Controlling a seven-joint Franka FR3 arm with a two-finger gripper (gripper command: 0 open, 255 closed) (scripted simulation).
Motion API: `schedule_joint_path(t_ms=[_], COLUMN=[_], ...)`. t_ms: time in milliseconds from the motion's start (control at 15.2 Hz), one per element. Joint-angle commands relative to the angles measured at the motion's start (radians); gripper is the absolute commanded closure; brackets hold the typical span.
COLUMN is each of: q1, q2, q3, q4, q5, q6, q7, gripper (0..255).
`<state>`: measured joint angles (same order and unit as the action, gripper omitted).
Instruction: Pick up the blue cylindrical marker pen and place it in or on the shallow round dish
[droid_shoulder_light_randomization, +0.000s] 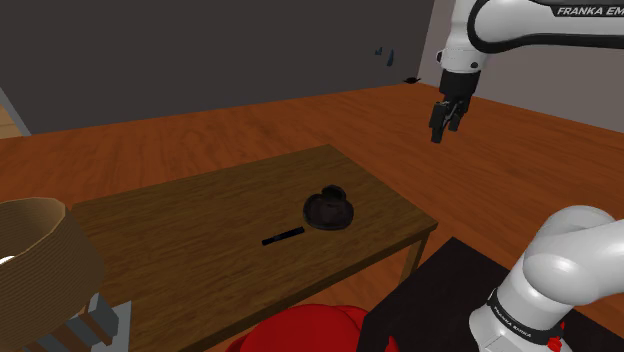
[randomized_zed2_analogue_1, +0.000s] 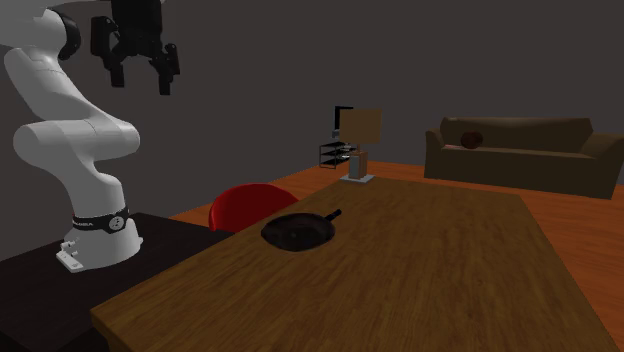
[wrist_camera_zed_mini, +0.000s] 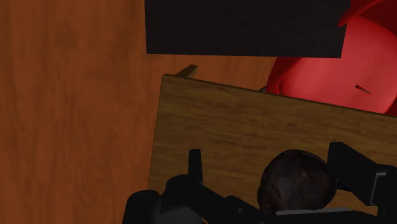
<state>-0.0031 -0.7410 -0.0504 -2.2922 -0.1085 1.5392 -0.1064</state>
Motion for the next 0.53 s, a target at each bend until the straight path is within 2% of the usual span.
schedule_joint_path(t_ms=[0, 462], q1=[0.0, 0.076], q2=[0.0, 0.201], q3=[0.0, -0.015], q4=[0.0, 0.007], q5=[0.0, 0.014], q6=[0.0, 0.19], q7=[0.0, -0.132], gripper=[0, 0])
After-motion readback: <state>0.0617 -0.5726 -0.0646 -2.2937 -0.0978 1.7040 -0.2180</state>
